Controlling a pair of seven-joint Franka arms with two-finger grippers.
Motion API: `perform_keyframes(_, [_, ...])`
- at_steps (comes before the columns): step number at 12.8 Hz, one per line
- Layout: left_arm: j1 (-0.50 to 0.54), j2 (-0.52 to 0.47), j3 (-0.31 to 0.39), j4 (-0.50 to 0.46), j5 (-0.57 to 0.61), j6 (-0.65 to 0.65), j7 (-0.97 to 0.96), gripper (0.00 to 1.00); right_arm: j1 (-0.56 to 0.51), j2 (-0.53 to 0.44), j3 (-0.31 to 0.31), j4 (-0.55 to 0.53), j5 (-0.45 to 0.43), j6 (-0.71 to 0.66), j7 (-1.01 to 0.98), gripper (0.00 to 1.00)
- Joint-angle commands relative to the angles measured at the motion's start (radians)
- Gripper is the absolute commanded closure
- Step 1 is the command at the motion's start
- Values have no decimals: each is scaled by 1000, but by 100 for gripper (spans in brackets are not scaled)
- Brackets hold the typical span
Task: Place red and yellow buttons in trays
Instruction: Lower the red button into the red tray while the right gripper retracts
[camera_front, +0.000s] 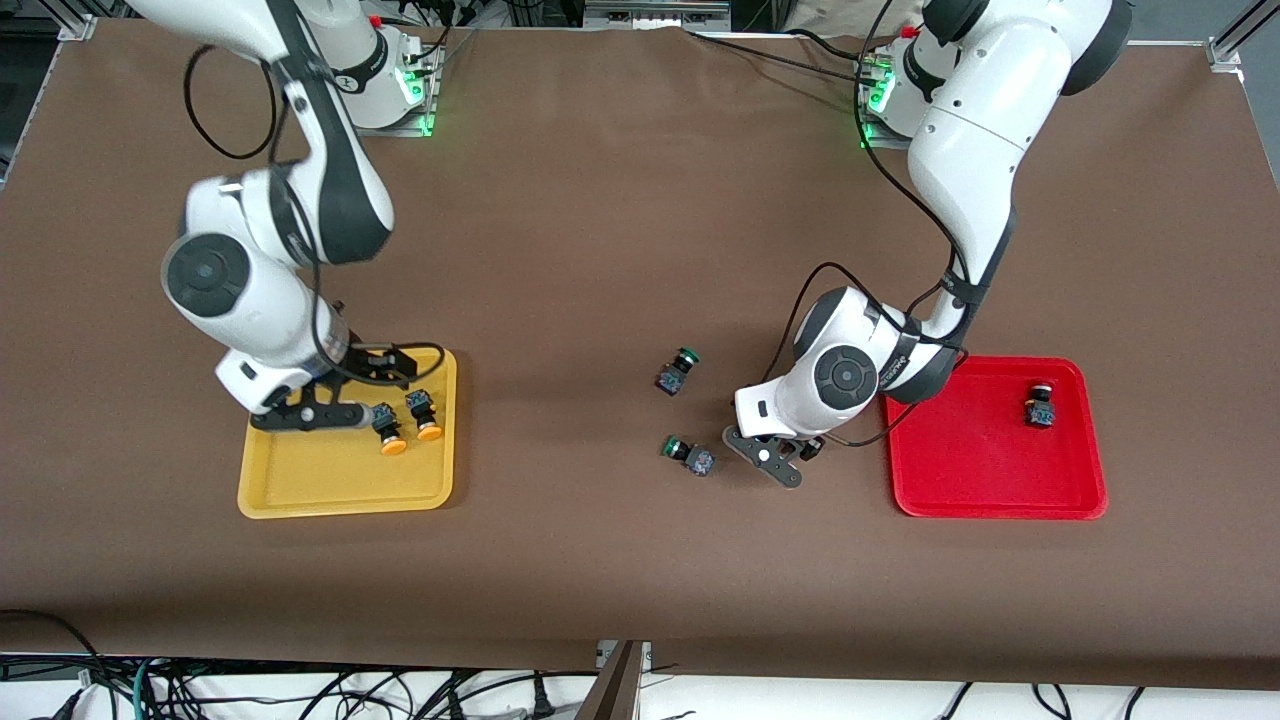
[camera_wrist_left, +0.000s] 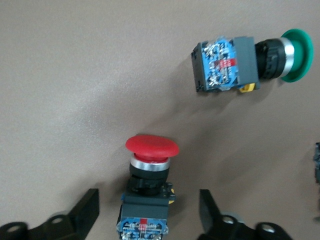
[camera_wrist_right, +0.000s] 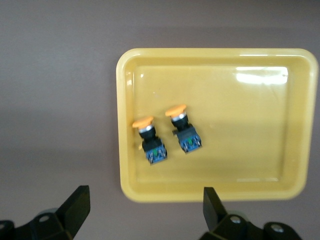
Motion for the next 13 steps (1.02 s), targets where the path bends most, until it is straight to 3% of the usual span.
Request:
perform_keyframes(1, [-3, -4, 7, -2, 17, -1, 10, 91, -4, -217, -11, -56, 1, -156, 4, 0])
perform_keyframes(2, [8, -12, 6, 4, 16, -10, 3, 100, -4, -264, -18, -53, -7, -201, -1, 0])
perform_keyframes(6, [137, -148, 4, -1, 1, -197, 10, 100, -118, -327, -1, -42, -12, -292, -101, 0])
perform_keyframes(8, [215, -214, 4, -22, 2, -300, 18, 100, -253, -348, 118, -42, -12, -319, -113, 0])
perform_keyframes(11, [325, -312, 6, -170, 5, -290, 18, 100, -269, -356, 150, -25, -15, -319, -111, 0])
perform_keyframes(13, [401, -337, 6, -272, 7, -200, 18, 100, -267, -345, 150, 13, -13, -321, -114, 0])
